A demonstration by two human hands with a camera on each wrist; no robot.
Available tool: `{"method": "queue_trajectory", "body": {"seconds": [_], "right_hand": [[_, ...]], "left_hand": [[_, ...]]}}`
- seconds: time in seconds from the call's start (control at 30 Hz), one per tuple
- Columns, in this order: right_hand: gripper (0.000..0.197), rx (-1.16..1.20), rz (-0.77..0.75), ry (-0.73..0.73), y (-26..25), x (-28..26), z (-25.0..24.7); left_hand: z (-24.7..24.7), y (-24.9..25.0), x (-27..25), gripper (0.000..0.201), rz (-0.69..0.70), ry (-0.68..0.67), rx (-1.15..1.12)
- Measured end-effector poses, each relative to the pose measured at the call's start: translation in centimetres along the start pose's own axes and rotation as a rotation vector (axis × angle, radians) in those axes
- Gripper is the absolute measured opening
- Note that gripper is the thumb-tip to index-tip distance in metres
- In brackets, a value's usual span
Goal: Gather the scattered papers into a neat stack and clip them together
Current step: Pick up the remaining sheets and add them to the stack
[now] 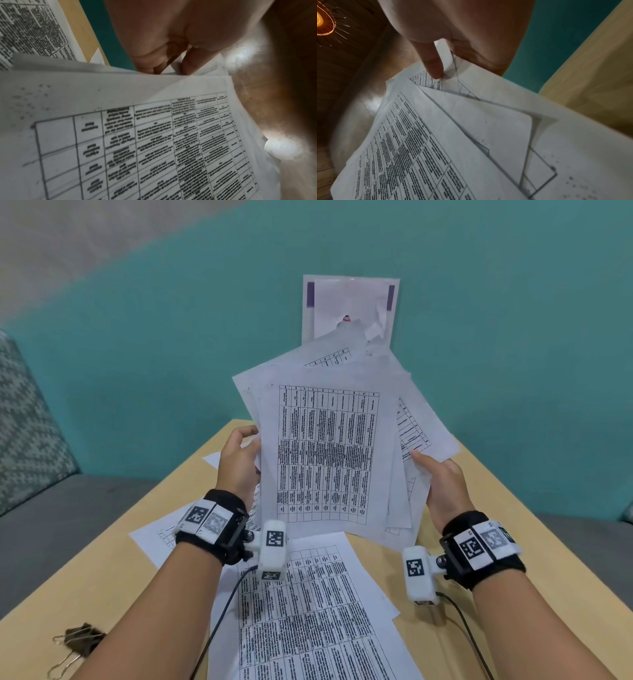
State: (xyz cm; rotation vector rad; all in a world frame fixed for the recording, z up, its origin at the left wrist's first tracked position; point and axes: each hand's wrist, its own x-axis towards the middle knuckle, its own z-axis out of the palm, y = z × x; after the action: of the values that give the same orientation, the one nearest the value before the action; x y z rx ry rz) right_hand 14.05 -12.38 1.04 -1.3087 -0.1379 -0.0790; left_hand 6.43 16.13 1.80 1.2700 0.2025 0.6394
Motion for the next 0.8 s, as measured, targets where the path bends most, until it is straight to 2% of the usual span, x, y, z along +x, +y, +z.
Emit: {"method": "queue_trajectory", "body": {"seconds": [0.07, 0.17, 0.3, 0.43, 0.5, 0.6, 0.7, 0.8], "right_hand": [[0.013, -0.007, -0.005, 0.004, 0.0, 0.0, 0.0], [0.024, -0.026, -0.047, 0.028, 0.3, -0.1, 0.3], [0.013, -0.037, -0.079, 0.076, 0.2, -0.3, 0.7], [0.014, -0.044, -0.076, 0.103, 0.7, -0.3, 0.8], [0.017, -0.04, -0.062, 0.114, 0.9, -0.6, 0.9], [0.02, -0.029, -0.052, 0.113, 0.9, -1.0, 1.1], [0.01, 0.01, -0.041, 0.072, 0.4, -0.9, 0.9], [0.028, 0.096, -0.026, -0.002, -0.1, -0.9, 0.6]], "left_hand": [[-0.2, -0.1, 0.1, 0.03, -0.012, -0.008, 0.023], [-0.2, 0.1, -0.3, 0.038, -0.028, -0.018, 0.055], [0.0, 0.0, -0.5, 0.041, -0.055, -0.032, 0.052], [0.0, -0.2, -0.3, 0.034, -0.059, -0.047, 0.055], [0.2, -0.6, -0.7, 0.053, -0.048, -0.071, 0.145], [0.5, -1.2, -1.0, 0.062, -0.022, -0.014, 0.194], [0.6, -1.1, -0.9, 0.062, 0.006, 0.05, 0.171], [0.8, -0.7, -0.8, 0.062, 0.086, 0.087, 0.167]]}}
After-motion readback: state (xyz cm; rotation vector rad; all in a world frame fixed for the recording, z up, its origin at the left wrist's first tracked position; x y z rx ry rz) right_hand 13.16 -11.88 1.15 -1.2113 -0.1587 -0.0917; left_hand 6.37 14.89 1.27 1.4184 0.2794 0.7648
